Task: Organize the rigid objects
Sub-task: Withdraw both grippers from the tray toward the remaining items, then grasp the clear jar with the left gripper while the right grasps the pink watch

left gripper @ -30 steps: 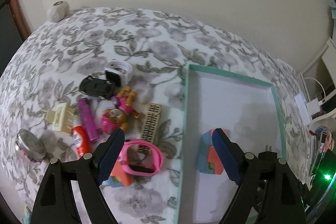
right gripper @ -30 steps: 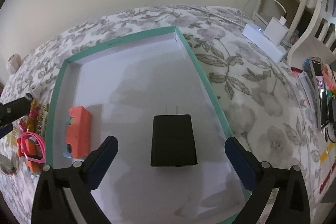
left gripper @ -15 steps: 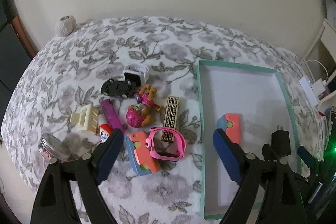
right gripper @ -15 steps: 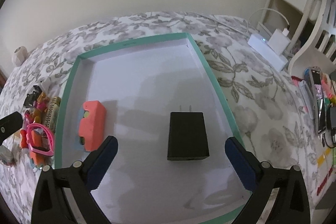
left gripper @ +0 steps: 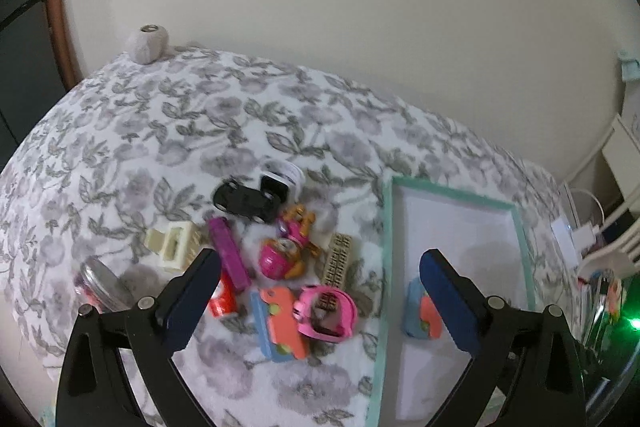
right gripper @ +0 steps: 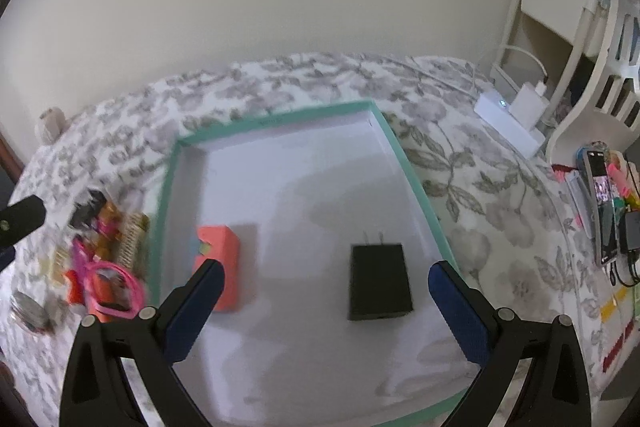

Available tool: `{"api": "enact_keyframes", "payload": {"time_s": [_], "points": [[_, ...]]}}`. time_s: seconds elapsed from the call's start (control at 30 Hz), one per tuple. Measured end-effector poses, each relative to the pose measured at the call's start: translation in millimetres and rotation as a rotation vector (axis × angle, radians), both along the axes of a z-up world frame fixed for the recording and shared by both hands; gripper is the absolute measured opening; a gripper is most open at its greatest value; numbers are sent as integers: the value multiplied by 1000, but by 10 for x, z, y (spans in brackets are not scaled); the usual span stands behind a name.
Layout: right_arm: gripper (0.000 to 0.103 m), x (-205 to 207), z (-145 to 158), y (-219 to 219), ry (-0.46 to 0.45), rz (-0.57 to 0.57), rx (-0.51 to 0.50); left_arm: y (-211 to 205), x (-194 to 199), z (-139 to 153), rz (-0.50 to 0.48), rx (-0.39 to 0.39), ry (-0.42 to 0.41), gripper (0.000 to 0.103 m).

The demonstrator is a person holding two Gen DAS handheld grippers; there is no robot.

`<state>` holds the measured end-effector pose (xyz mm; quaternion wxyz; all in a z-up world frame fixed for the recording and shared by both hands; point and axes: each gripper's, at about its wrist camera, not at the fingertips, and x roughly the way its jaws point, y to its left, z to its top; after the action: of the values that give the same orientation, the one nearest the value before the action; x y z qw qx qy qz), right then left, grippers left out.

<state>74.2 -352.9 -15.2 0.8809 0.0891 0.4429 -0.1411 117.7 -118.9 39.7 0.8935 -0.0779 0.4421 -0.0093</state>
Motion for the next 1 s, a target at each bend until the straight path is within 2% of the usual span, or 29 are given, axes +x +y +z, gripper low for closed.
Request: {"api": "enact_keyframes", "payload": {"time_s": [0.17, 0.37, 0.57, 0.63, 0.77, 1.0], "points": [[103, 69, 272, 203, -54, 46, 43, 293, 69, 91, 64, 37, 28, 99], [103, 196, 510, 570, -77, 139, 62, 739, 127, -15, 177, 97, 148, 99], [103, 363, 526, 949, -27, 229, 88, 1218, 118, -142, 265, 85, 210, 99], [103, 398, 502, 1066, -13, 256, 95, 1393, 105, -203, 307, 82, 235, 99], [103, 434, 388, 1252, 13, 297, 126, 1639, 89, -354, 355, 13, 294, 99], [103, 486, -81, 1481, 97, 347, 177, 1717, 106, -592, 386, -36, 365, 99]]}}
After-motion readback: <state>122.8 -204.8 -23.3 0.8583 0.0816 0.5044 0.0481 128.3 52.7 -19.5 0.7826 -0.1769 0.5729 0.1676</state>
